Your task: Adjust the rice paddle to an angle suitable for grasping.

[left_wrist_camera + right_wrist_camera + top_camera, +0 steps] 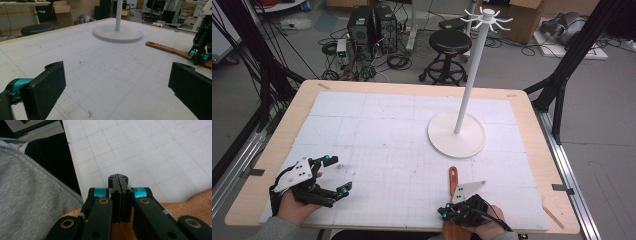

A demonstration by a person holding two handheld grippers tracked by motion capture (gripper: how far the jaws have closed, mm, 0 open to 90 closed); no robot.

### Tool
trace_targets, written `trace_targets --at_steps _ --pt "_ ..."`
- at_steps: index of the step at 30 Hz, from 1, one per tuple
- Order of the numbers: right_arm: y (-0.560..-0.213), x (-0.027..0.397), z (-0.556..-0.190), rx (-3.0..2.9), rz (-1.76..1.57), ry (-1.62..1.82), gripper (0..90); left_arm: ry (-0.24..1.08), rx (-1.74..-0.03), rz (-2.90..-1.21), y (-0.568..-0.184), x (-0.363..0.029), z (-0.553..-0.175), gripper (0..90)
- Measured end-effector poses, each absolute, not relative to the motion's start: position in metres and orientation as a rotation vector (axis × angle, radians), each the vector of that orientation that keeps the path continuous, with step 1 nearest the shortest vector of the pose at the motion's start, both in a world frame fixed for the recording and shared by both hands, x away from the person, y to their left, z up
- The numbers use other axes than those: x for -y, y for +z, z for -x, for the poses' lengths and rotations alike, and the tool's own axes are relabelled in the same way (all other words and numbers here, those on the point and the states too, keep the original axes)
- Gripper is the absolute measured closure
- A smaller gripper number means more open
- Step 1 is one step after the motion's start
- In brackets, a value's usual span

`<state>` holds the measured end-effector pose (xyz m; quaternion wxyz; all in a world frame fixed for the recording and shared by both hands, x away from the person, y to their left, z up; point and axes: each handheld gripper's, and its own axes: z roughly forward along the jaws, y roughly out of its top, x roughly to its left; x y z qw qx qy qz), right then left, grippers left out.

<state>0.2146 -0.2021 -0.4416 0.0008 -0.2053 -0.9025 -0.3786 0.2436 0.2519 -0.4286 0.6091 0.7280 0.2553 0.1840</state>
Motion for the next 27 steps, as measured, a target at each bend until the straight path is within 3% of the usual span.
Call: trace_targets --at_steps 27 --pt "-0.44 0.251 -0.22 2.846 0.766 -1.189 89.6 0.417 -0.582 -1.686 -0.429 -0.246 -0.25 1.8"
